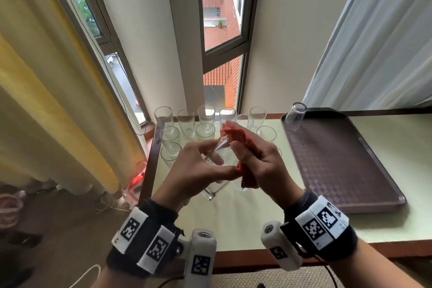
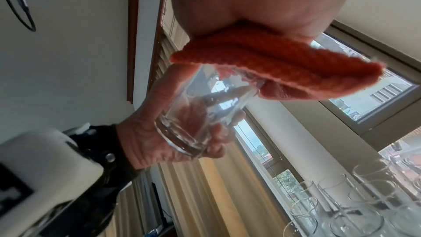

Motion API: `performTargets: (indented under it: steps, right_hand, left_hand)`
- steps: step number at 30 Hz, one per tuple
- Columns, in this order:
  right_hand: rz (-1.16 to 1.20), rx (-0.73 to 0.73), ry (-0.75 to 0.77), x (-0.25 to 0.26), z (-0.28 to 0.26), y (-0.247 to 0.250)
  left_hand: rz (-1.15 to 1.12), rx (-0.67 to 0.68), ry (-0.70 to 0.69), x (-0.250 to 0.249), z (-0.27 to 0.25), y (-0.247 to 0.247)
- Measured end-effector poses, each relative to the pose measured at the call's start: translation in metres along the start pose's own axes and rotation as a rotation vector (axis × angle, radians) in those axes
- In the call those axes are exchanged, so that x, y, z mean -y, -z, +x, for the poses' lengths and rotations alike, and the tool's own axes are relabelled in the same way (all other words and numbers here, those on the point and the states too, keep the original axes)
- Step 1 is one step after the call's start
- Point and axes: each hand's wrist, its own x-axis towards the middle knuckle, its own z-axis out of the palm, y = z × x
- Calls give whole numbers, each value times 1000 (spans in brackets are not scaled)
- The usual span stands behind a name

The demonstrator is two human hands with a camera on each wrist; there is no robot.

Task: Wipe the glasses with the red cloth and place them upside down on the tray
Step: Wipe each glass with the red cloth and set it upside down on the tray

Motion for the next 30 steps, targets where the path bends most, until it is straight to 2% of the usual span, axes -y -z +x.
performTargets:
  steps: [7, 11, 15, 17, 20, 24, 27, 30]
  right_hand:
    - [224, -107, -61, 0, -5, 0]
    - [174, -124, -77, -3, -4, 4]
    - [88, -125, -117, -15, -17, 9]
    - [111, -71, -188, -21, -25, 13]
    - [283, -39, -320, -29, -37, 23]
    - [373, -101, -596, -57, -56, 34]
    - [148, -91, -741, -94, -72, 39]
    - [-212, -129, -722, -137, -85, 40]
  left_hand:
    - [173, -73, -92, -5, 7, -7]
    - [181, -107, -92, 2, 12, -11]
    - [265, -41, -106, 17, 8, -13]
    - [301, 5, -85, 27, 1, -12]
    - [286, 44, -30, 40, -10, -11]
    - [142, 5, 40, 60, -25, -8]
    - [93, -43, 82, 74, -34, -3]
    - [41, -94, 128, 83, -41, 3]
